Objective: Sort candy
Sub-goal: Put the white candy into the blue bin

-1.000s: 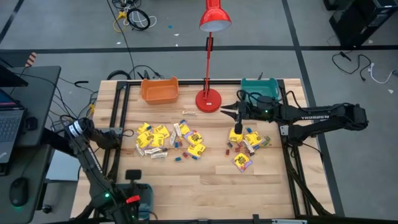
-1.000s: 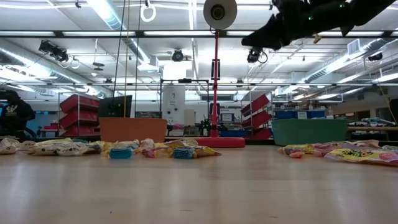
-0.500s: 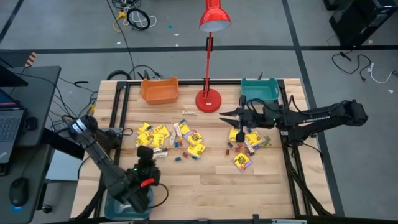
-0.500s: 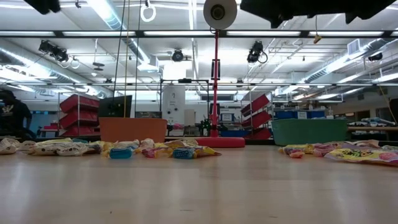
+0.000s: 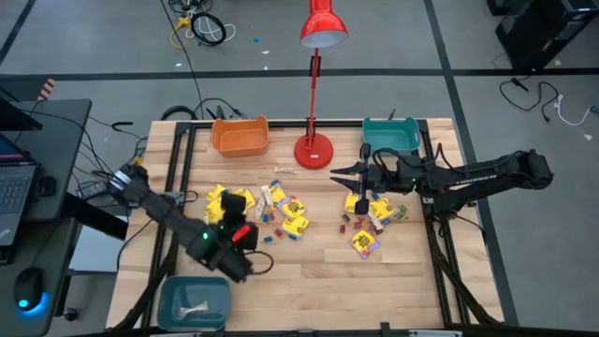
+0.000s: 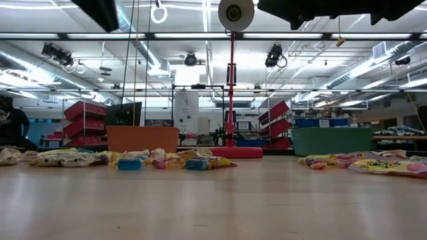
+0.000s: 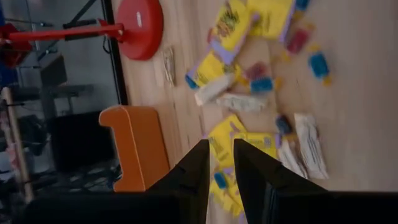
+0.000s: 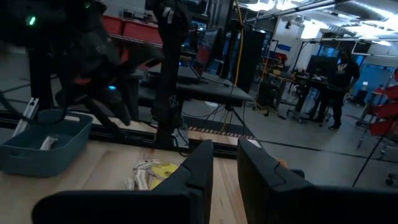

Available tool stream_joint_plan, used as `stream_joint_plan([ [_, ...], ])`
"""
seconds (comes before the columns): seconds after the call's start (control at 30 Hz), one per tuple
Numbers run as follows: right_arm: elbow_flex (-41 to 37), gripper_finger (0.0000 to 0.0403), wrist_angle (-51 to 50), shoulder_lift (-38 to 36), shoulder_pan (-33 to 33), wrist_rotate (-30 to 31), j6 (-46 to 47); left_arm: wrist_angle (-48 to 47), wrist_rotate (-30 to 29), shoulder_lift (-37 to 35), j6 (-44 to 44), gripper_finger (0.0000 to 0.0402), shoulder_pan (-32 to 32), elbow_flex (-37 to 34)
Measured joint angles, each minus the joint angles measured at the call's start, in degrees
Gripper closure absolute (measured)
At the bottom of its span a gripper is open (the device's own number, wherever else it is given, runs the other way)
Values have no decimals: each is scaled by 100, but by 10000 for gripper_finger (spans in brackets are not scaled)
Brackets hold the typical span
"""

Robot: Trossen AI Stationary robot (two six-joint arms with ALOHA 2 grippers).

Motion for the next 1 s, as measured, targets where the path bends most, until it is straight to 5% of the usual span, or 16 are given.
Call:
stream_joint_plan([
  [0.23,-1,343,-223,0,-58,2,-60,987,434,-458,1147,326,563,0],
  [0.5,0,343,-289,0,-56,2,-61,1111,2026,-569,1543,326,1034,-80],
  [1.0,0,343,-555,2,-56,2,133,1124,2949,-1268,722,326,1172,-2172],
])
